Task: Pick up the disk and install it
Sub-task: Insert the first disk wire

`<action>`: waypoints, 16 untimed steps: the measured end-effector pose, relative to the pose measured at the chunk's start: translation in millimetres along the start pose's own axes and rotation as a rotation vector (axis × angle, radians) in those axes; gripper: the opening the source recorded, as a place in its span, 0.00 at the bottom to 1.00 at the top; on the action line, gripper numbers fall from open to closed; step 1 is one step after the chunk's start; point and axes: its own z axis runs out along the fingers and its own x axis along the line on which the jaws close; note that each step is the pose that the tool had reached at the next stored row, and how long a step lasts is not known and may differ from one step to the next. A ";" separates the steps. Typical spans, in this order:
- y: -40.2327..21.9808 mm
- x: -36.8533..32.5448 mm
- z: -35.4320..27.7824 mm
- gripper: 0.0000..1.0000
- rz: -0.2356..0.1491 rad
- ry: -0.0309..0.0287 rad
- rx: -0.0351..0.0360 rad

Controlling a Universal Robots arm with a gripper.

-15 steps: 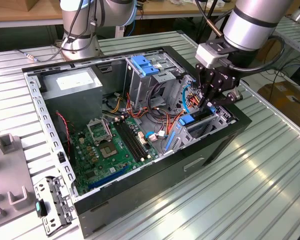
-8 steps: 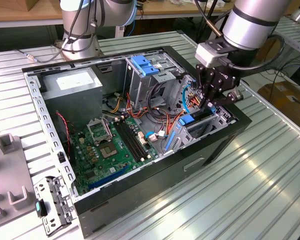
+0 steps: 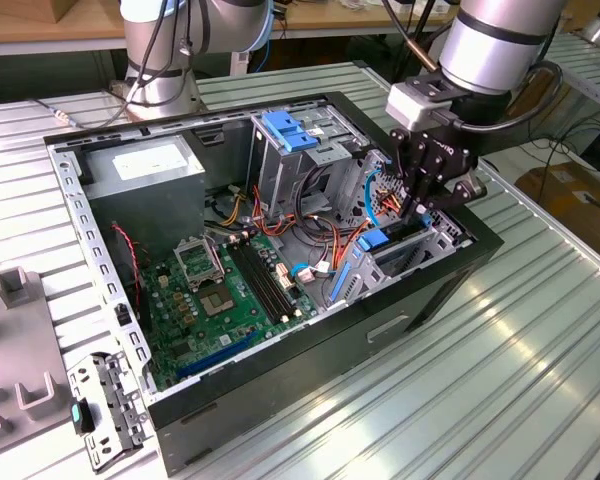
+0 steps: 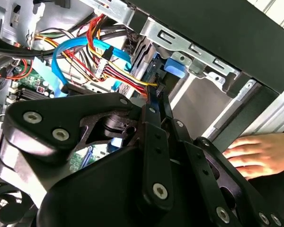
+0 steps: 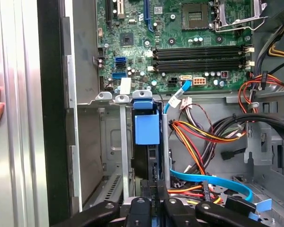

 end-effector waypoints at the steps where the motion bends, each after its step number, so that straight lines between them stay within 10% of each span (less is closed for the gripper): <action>1: 0.0 0.0 -0.1 0.16 0.000 -0.0014 -0.0001; 6: -0.1 -0.1 0.1 0.16 0.001 -0.0110 -0.0008; 16: -0.5 -2.3 -0.1 0.16 0.008 -0.0112 -0.0014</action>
